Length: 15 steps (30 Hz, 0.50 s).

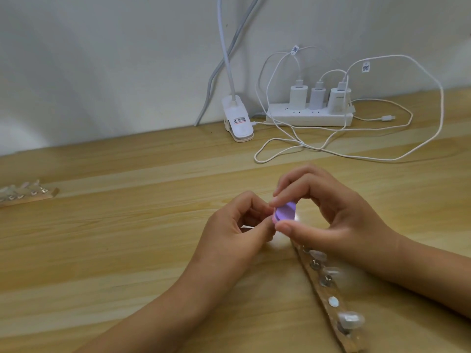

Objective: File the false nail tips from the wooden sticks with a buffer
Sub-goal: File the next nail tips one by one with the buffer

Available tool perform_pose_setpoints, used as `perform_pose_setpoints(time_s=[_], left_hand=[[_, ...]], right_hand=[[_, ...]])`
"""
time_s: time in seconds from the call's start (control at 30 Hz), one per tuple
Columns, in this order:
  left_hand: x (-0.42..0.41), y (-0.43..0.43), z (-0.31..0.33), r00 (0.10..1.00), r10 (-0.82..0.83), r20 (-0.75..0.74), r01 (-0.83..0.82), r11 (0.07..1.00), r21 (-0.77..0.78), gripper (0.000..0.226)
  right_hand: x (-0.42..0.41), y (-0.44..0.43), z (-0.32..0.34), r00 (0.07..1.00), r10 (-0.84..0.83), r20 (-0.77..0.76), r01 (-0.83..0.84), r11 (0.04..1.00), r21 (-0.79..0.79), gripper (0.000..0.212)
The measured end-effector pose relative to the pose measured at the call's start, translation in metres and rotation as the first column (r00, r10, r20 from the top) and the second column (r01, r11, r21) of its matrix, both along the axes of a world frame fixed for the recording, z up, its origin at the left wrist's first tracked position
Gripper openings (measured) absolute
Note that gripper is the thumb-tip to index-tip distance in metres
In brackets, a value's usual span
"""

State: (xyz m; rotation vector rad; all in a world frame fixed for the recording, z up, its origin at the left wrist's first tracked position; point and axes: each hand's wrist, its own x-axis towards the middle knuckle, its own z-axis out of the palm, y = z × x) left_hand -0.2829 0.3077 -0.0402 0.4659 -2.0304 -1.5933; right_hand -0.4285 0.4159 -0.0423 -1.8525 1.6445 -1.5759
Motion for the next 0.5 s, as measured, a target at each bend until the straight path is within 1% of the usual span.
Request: perform_pose_setpoints(time_s=[0.1,0.13,0.23,0.27,0.37,0.4,0.5], left_hand=[[0.0009,-0.0001,0.0007,1.000,0.003,-0.005,-0.003,1.000,-0.002,0.017],[0.0008,0.0002,0.0010,1.000,0.000,-0.008,0.000,1.000,-0.004,0.016],[0.0009,0.0025,0.0024,1.000,-0.003,-0.004,0.003,1.000,-0.014,0.020],[0.0008,0.0026,0.0024,1.000,0.001,-0.003,-0.001,1.000,-0.015,0.020],[0.0008,0.0014,0.0008,1.000,0.003,0.008,-0.002,1.000,-0.014,0.019],[0.0006,0.0014,0.0005,1.000,-0.001,0.011,0.001,1.000,-0.023,0.021],[0.0009,0.0018,0.0009,1.000,-0.005,0.017,0.006,0.999,-0.053,0.026]], right_hand=[[-0.0054,-0.0019,0.0011,0.983,-0.035,0.182,0.024,0.998,0.061,0.020],[-0.0056,-0.0018,0.0016,0.980,-0.028,0.197,0.016,0.998,0.059,0.020],[-0.0013,-0.0004,0.0011,0.998,-0.002,0.060,0.001,1.000,0.008,0.023],[-0.0020,-0.0005,0.0007,0.999,-0.015,0.049,0.014,1.000,0.013,0.023],[-0.0066,-0.0006,0.0030,0.983,-0.061,0.174,0.045,0.994,0.095,0.020],[-0.0059,0.0002,0.0037,0.985,-0.051,0.164,0.037,0.995,0.090,0.020],[0.0015,0.0024,0.0019,0.999,-0.024,-0.048,0.024,1.000,0.008,0.020]])
